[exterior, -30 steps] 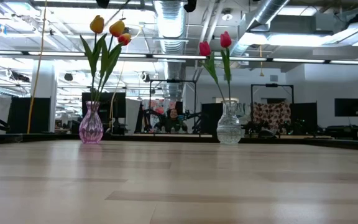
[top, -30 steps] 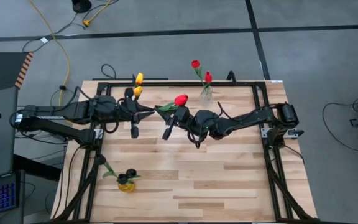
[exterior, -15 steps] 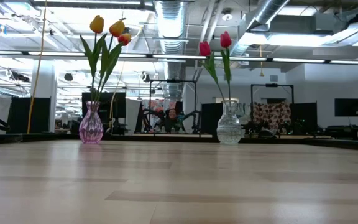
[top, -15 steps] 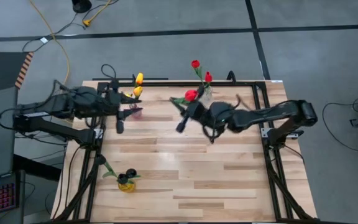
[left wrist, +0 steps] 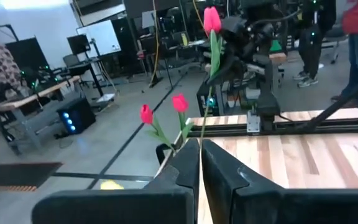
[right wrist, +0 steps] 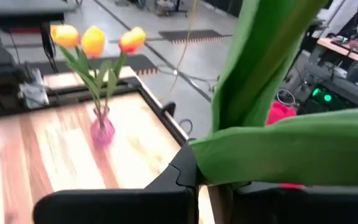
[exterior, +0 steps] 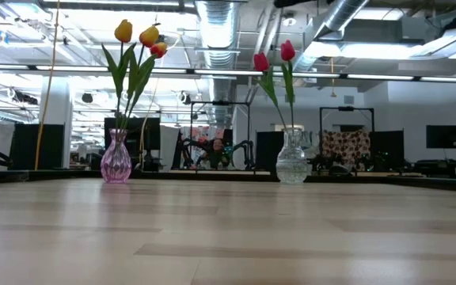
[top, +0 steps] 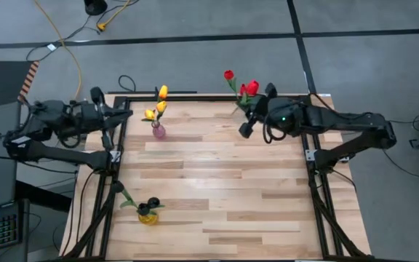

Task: Sort flowers into vase by color
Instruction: Put the red tulip into the transparent vase

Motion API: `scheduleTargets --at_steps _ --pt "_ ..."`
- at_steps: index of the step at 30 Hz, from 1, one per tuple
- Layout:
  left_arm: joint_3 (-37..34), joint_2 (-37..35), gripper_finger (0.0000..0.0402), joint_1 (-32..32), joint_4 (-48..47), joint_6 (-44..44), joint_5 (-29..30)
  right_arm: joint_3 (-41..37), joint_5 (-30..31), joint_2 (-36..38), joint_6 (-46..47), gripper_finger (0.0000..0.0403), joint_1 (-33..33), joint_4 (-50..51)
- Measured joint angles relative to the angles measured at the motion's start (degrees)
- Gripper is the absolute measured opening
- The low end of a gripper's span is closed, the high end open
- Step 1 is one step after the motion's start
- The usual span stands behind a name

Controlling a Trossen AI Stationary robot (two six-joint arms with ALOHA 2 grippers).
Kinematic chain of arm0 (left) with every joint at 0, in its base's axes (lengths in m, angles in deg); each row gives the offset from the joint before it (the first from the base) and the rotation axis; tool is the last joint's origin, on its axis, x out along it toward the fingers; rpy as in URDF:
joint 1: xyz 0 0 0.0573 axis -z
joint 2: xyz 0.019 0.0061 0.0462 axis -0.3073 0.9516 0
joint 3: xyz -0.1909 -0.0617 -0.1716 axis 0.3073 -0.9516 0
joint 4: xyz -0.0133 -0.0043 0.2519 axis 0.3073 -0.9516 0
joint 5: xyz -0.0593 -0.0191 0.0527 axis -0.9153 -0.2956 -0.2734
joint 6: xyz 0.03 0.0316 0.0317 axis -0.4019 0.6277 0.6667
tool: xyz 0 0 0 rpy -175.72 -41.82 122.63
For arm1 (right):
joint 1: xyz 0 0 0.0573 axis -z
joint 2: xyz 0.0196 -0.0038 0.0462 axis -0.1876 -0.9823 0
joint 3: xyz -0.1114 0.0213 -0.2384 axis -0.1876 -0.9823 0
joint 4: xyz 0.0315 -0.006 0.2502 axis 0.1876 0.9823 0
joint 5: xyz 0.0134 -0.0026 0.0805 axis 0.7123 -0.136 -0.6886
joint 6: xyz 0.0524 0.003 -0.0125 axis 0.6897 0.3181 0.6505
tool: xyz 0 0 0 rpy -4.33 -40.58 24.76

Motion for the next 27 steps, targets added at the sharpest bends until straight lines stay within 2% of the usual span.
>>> scheduleTargets --at_steps 5,11,14,17,27 --pt "-9.04 -6.66 0.0001 0.0 3.51 -0.69 -0.58 0.0 -0.31 1.68 0.13 0.0042 2.63 5.3" --pt "-18.99 -12.9 0.0 0.0 10.47 -0.59 -2.02 0.0 -0.64 1.45 -0.11 0.0041 8.43 6.47" --pt "-22.06 -14.57 0.0 0.0 12.88 -0.72 -2.01 -0.04 -4.22 0.88 -0.13 0.0041 11.53 6.51" --pt "-23.74 -15.35 0.0 0.0 13.73 -0.74 -2.03 -0.05 -6.71 -0.27 -0.33 0.0041 14.01 5.73" --pt "-24.3 -15.15 0.0 0.0 13.69 -0.82 -2.36 -3.45 -6.66 -3.95 -3.65 0.0042 16.93 1.78"
